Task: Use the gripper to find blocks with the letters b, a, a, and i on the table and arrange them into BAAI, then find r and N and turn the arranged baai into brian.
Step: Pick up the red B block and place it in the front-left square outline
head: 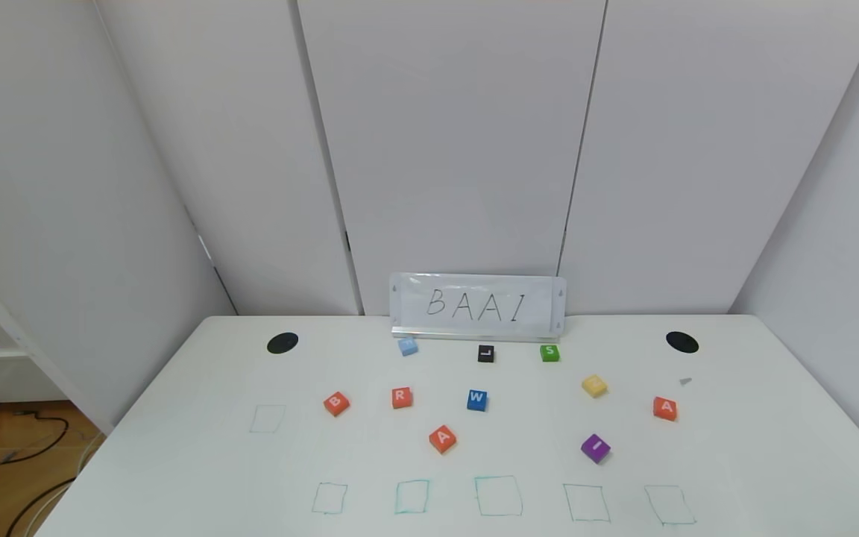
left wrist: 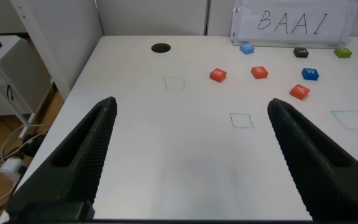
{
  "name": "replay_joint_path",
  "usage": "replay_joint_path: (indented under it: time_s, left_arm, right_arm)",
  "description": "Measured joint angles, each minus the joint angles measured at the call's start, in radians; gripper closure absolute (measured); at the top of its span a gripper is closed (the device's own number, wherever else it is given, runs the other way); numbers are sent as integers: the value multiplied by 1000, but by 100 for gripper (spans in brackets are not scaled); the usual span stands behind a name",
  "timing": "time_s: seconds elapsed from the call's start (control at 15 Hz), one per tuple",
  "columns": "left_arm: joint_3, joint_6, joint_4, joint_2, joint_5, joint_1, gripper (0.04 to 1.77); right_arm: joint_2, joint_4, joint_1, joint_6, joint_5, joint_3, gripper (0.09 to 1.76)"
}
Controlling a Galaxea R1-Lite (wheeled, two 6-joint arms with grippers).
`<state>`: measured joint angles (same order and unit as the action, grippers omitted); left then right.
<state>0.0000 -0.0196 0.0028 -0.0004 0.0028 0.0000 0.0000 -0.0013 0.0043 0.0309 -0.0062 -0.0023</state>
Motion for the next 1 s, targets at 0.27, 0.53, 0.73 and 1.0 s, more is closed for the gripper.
replay_joint_path:
  time_s: [0.27, 0.53, 0.73, 1.0]
  left_arm:
    - [0, 0, 0, 0, 0, 0, 9]
    - [0, 0, 0, 0, 0, 0, 9]
    - [0, 0, 0, 0, 0, 0, 9]
    - [0, 0, 0, 0, 0, 0, 9]
  right_arm:
    - [0, 0, 0, 0, 0, 0, 14]
    - [0, 0, 0, 0, 0, 0, 14]
    - [0, -1, 0, 0, 0, 1, 14]
    - [0, 1, 0, -1, 0, 1, 14]
